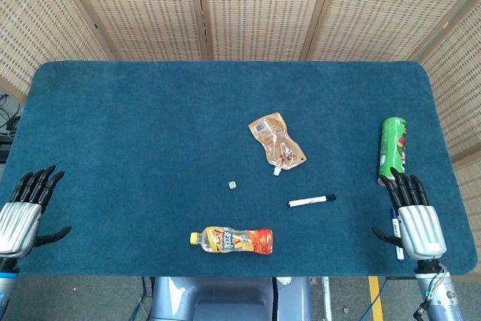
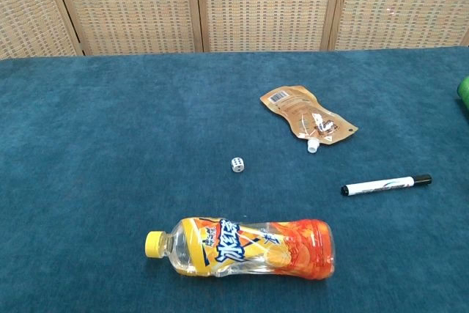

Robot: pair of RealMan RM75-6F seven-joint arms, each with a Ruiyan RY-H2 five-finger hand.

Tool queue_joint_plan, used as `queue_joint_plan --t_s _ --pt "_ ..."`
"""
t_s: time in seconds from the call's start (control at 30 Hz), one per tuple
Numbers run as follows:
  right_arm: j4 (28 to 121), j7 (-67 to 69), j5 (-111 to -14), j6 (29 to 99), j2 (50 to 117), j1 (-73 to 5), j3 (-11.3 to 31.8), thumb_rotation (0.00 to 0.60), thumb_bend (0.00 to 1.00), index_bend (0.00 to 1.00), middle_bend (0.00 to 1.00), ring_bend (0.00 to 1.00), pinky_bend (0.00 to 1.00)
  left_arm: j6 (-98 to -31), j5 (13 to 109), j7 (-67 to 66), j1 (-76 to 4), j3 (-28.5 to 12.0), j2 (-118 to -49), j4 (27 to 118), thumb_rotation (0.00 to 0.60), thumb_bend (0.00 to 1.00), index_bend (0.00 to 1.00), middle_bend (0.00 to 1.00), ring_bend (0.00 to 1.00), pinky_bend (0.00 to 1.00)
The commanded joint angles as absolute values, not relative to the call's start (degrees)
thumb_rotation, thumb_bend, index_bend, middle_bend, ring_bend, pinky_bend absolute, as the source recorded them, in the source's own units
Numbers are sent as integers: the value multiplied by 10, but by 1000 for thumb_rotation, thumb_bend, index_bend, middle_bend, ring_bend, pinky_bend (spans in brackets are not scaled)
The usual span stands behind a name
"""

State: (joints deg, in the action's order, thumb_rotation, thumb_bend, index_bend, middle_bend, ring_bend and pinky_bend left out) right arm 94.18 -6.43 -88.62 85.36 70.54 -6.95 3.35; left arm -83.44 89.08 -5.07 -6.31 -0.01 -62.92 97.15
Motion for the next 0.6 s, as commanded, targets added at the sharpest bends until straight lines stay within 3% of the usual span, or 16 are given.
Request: queue_joint_plan --t_s 0.03,0.6 --pt "941 -63 -885 850 706 -71 34 600 39 64 0 0 0 -835 890 -52 -63 -1 -631 970 600 115 0 0 0 0" --pt "946 -67 -899 854 706 -69 28 600 40 64 0 0 0 -846 896 -49 -60 -1 -624 978 600 114 0 0 0 0"
